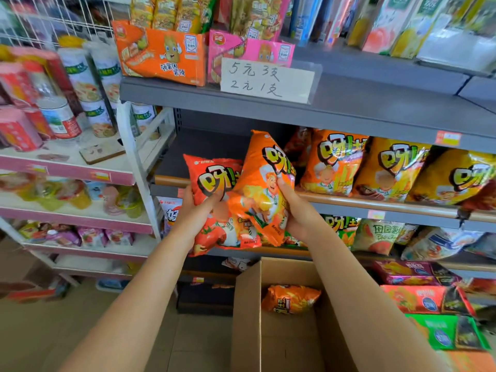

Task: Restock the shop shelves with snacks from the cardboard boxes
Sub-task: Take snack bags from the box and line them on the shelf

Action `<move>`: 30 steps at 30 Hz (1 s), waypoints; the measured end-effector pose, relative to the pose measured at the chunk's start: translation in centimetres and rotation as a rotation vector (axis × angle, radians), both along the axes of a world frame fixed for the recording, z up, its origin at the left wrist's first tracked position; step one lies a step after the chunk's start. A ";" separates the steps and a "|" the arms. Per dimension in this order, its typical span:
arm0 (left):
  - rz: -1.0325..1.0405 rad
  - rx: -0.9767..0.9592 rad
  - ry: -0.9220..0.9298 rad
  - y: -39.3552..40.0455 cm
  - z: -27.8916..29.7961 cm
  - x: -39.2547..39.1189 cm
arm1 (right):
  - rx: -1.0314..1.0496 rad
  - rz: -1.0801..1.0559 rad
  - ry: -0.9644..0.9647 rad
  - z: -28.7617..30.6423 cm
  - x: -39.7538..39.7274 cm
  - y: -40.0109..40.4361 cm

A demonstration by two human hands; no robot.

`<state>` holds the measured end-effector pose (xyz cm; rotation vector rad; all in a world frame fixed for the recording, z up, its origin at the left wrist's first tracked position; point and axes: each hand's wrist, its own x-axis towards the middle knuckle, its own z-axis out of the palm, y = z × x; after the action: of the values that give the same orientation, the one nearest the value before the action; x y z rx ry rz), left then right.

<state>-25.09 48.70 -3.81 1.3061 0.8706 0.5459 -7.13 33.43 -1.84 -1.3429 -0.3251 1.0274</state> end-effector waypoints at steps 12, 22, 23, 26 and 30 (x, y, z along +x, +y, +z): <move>-0.261 -0.042 -0.072 -1.0 2.3 2.0 | -0.035 0.195 -0.178 0.5 0.1 -1.2; -0.271 -0.050 -0.039 0.0 2.7 3.1 | -0.011 0.197 -0.191 0.0 -0.2 0.7; -0.236 -0.027 -0.026 0.0 2.5 3.0 | -0.035 0.180 -0.159 -0.4 -0.1 1.1; -0.128 0.092 0.057 0.1 2.7 2.6 | -0.063 0.144 -0.143 -1.2 -0.4 2.5; -0.170 0.059 0.140 1.0 3.3 2.0 | -0.119 0.148 -0.165 -1.2 -1.3 4.4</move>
<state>-23.10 49.68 -0.50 1.4703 0.8530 0.3522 -8.44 37.87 -3.06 -1.5333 -0.4994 1.0739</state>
